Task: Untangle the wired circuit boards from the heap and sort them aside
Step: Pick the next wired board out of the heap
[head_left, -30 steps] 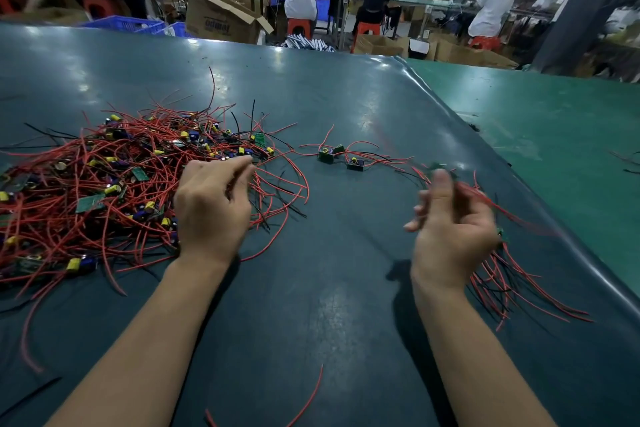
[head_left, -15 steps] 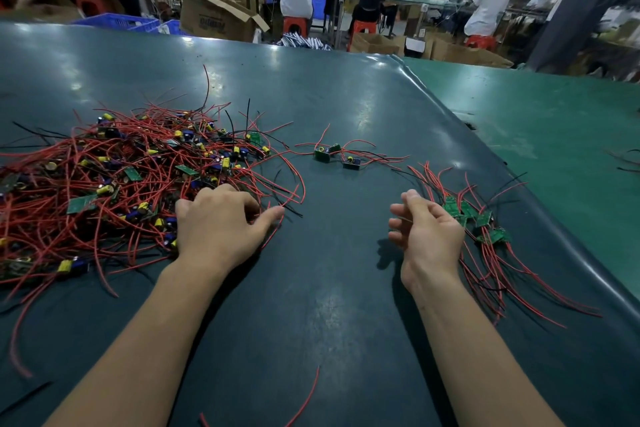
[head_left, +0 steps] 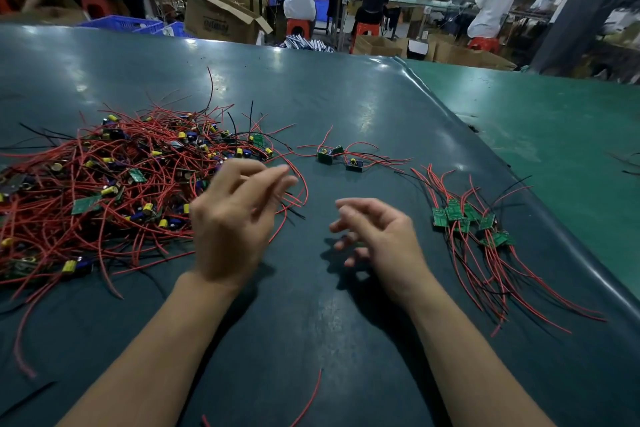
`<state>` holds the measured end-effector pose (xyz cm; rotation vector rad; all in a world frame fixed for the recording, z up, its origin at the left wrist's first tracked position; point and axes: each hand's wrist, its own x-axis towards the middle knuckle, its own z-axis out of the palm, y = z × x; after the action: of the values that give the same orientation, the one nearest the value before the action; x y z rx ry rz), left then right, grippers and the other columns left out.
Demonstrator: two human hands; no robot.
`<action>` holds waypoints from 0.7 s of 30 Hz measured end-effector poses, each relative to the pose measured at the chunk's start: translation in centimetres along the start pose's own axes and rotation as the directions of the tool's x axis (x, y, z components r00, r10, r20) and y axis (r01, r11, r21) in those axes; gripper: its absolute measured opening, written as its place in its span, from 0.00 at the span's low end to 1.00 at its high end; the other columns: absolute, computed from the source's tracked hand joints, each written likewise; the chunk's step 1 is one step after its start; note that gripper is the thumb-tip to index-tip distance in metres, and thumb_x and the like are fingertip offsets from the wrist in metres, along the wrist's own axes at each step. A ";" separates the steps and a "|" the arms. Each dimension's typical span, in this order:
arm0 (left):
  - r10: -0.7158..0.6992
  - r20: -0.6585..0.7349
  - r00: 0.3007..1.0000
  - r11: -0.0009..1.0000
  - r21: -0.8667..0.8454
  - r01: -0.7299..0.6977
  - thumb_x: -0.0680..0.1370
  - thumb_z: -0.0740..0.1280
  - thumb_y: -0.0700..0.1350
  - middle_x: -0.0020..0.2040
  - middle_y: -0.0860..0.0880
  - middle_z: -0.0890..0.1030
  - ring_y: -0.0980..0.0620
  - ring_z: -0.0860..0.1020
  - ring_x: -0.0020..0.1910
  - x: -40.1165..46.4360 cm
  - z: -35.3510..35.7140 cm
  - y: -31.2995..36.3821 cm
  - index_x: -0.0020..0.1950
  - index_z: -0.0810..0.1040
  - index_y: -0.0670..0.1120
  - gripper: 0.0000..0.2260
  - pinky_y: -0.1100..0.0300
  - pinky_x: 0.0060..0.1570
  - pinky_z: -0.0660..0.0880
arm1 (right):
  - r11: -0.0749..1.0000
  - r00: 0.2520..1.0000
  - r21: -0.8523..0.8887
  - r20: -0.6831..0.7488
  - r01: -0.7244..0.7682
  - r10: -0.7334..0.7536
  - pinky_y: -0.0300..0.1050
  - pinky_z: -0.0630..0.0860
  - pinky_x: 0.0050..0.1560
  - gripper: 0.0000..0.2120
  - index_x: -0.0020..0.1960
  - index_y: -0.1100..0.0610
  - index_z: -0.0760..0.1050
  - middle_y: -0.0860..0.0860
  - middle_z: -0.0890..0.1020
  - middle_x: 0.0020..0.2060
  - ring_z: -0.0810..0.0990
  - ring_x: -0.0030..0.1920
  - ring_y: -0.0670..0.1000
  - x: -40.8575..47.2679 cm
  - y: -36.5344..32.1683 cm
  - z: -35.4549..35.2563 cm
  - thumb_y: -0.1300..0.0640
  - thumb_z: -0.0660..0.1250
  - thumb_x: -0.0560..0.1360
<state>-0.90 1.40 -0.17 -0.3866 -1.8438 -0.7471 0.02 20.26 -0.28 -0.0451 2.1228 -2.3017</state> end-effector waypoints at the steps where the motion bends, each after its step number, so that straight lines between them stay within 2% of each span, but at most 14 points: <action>1: 0.041 0.031 0.999 0.997 -0.066 -0.038 0.76 0.73 0.41 0.43 0.44 0.80 0.53 0.77 0.38 -0.3 0.2 0.6 0.52 0.85 0.41 0.06 0.63 0.40 0.74 | 0.994 0.993 -0.105 0.112 0.044 -0.032 0.40 0.74 0.24 0.12 0.54 0.51 0.78 0.54 0.82 0.38 0.79 0.30 0.48 -0.1 0.5 0.4 0.65 0.69 0.76; 3: 0.125 0.113 0.986 0.978 -0.184 -0.102 0.75 0.74 0.39 0.43 0.44 0.81 0.54 0.78 0.40 -0.8 0.9 1.9 0.51 0.85 0.40 0.06 0.68 0.44 0.74 | 0.935 0.966 -0.305 0.234 0.179 -0.109 0.42 0.76 0.28 0.21 0.56 0.43 0.75 0.51 0.82 0.40 0.80 0.34 0.48 -0.2 1.1 0.9 0.67 0.71 0.74; 4: 0.163 0.144 0.976 0.963 -0.239 -0.126 0.75 0.74 0.38 0.43 0.44 0.82 0.54 0.78 0.40 -1.1 1.3 2.4 0.51 0.85 0.39 0.06 0.69 0.45 0.74 | 0.916 0.957 -0.329 0.250 0.229 -0.150 0.43 0.77 0.29 0.22 0.54 0.42 0.76 0.49 0.82 0.38 0.80 0.34 0.47 -0.1 1.2 0.9 0.69 0.70 0.73; 8: 0.227 0.260 0.938 0.914 -0.390 -0.113 0.74 0.73 0.39 0.45 0.43 0.82 0.49 0.80 0.43 -1.5 2.5 3.6 0.52 0.84 0.37 0.09 0.62 0.46 0.76 | 0.920 0.948 -0.240 0.157 0.309 -0.277 0.33 0.73 0.32 0.20 0.38 0.51 0.78 0.41 0.80 0.29 0.76 0.32 0.37 0.0 1.0 0.6 0.76 0.63 0.68; 10: 0.221 0.267 0.938 0.930 -0.347 -0.121 0.75 0.73 0.43 0.48 0.43 0.81 0.49 0.78 0.46 -1.2 2.4 3.6 0.55 0.83 0.37 0.12 0.59 0.50 0.75 | 0.968 0.973 -0.099 -0.010 0.230 -0.232 0.34 0.75 0.32 0.11 0.39 0.58 0.79 0.46 0.82 0.30 0.78 0.31 0.41 0.3 0.8 0.7 0.72 0.67 0.74; 12: 0.146 0.235 0.961 0.938 -0.342 -0.059 0.77 0.71 0.44 0.45 0.45 0.80 0.51 0.77 0.42 -0.8 2.0 3.3 0.50 0.83 0.39 0.09 0.61 0.46 0.74 | 0.972 0.976 0.189 -0.193 0.140 -0.104 0.37 0.78 0.32 0.05 0.43 0.63 0.78 0.51 0.83 0.31 0.80 0.30 0.46 1.0 0.5 0.3 0.67 0.66 0.77; 13: 0.111 0.236 0.965 0.936 -0.351 -0.022 0.78 0.69 0.45 0.41 0.47 0.79 0.52 0.76 0.37 -0.8 1.7 3.0 0.45 0.82 0.40 0.09 0.60 0.40 0.74 | 0.934 0.968 0.334 -0.247 0.129 -0.045 0.38 0.79 0.33 0.06 0.44 0.63 0.78 0.53 0.84 0.32 0.81 0.30 0.47 1.5 0.2 -0.2 0.66 0.65 0.78; 14: 0.093 0.258 0.962 0.936 -0.351 0.004 0.79 0.68 0.46 0.35 0.48 0.78 0.51 0.75 0.32 -0.7 1.6 2.7 0.39 0.81 0.41 0.12 0.59 0.34 0.73 | 0.884 0.960 0.447 -0.279 0.136 -0.007 0.38 0.80 0.35 0.07 0.44 0.63 0.77 0.54 0.84 0.32 0.82 0.31 0.48 1.8 0.0 -0.7 0.64 0.64 0.79; 17: 0.127 0.414 0.901 0.966 -0.258 -0.018 0.80 0.64 0.53 0.26 0.49 0.76 0.48 0.74 0.25 -1.4 1.8 2.4 0.30 0.79 0.43 0.21 0.57 0.26 0.70 | 0.757 0.958 0.635 -0.285 0.156 0.041 0.38 0.80 0.35 0.10 0.43 0.63 0.77 0.54 0.84 0.32 0.84 0.33 0.48 2.0 -0.6 -1.7 0.61 0.63 0.80; 19: 0.091 0.533 0.841 0.984 -0.176 0.006 0.78 0.62 0.60 0.27 0.51 0.78 0.48 0.76 0.27 -1.8 1.9 2.6 0.34 0.82 0.46 0.22 0.60 0.28 0.69 | 0.699 0.964 0.703 -0.256 0.131 0.077 0.37 0.80 0.34 0.09 0.43 0.63 0.77 0.54 0.84 0.33 0.84 0.34 0.48 1.8 -0.8 -1.7 0.60 0.64 0.79; 21: -0.030 0.613 0.790 0.994 -0.066 0.089 0.76 0.60 0.66 0.36 0.53 0.84 0.50 0.82 0.37 -1.9 2.2 3.0 0.49 0.85 0.50 0.23 0.60 0.36 0.72 | 0.662 0.971 0.744 -0.215 0.091 0.108 0.36 0.80 0.34 0.07 0.44 0.63 0.77 0.54 0.84 0.33 0.84 0.34 0.47 1.6 -1.1 -1.6 0.59 0.65 0.76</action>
<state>-0.01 5.21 -1.52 -0.6964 -2.4468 -0.8112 -1.62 21.94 0.74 0.2676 1.0217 -3.1036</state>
